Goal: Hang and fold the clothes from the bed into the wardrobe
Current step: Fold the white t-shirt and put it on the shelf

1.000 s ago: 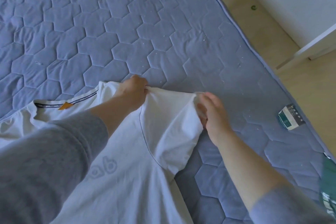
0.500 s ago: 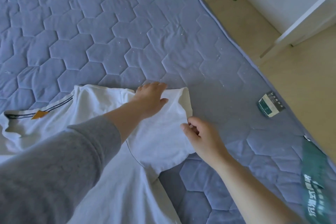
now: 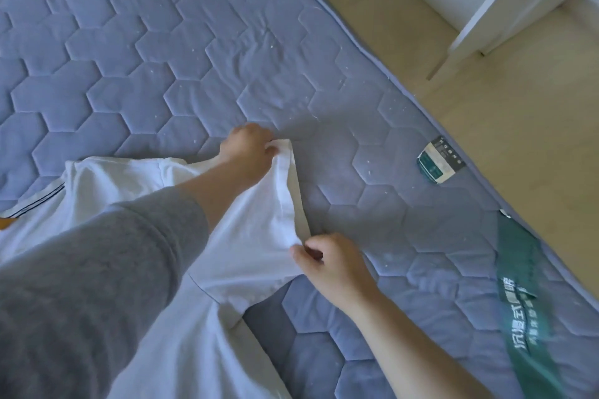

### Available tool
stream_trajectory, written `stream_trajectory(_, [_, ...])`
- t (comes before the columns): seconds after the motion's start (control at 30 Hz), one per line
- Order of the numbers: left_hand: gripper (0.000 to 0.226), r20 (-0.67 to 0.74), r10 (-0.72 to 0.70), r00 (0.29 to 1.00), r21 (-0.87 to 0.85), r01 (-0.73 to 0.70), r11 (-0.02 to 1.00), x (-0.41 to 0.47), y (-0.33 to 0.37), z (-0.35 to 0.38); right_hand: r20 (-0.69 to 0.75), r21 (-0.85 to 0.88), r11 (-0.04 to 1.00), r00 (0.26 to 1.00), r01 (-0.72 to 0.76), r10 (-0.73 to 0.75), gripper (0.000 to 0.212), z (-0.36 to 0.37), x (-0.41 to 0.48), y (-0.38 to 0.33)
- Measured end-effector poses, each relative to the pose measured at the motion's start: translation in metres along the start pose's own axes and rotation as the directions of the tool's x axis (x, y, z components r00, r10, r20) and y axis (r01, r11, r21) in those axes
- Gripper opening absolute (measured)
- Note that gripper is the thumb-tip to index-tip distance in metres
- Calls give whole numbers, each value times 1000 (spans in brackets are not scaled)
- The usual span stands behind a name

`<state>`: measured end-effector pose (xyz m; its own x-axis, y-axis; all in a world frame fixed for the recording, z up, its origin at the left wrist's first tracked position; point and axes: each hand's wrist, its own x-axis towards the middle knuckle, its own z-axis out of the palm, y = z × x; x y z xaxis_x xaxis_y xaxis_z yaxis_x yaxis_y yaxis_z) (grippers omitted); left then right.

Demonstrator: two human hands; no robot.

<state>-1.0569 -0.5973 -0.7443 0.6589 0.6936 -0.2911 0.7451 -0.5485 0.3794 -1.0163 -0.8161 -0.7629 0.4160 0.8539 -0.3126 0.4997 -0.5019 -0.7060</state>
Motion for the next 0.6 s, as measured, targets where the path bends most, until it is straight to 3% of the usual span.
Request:
stream_trajectory(0.1, [13, -79, -19, 997, -154, 7, 988, 0, 0, -7, -91, -41, 999, 996, -23, 20, 54, -1, -6, 8])
stream_trajectory(0.23, [11, -69, -35, 997, -180, 22, 983, -2, 2, -11, -102, -103, 985, 986, -140, 129, 51, 5, -13, 10])
stream_trajectory(0.43, [7, -155, 38, 987, -164, -63, 984, -13, 6, -29, -69, 240, 937, 959, -253, 276, 17, 3, -17, -2])
stream_trajectory(0.53, [8, -154, 4, 988, -165, -29, 986, -23, 3, -43, -72, 323, 903, 944, -283, 322, 36, 1, -21, -9])
stream_trajectory(0.6, [9, -150, -33, 988, -242, -5, 970, -35, 0, -53, -62, 315, 916, 957, -249, 282, 30, -3, -25, -17])
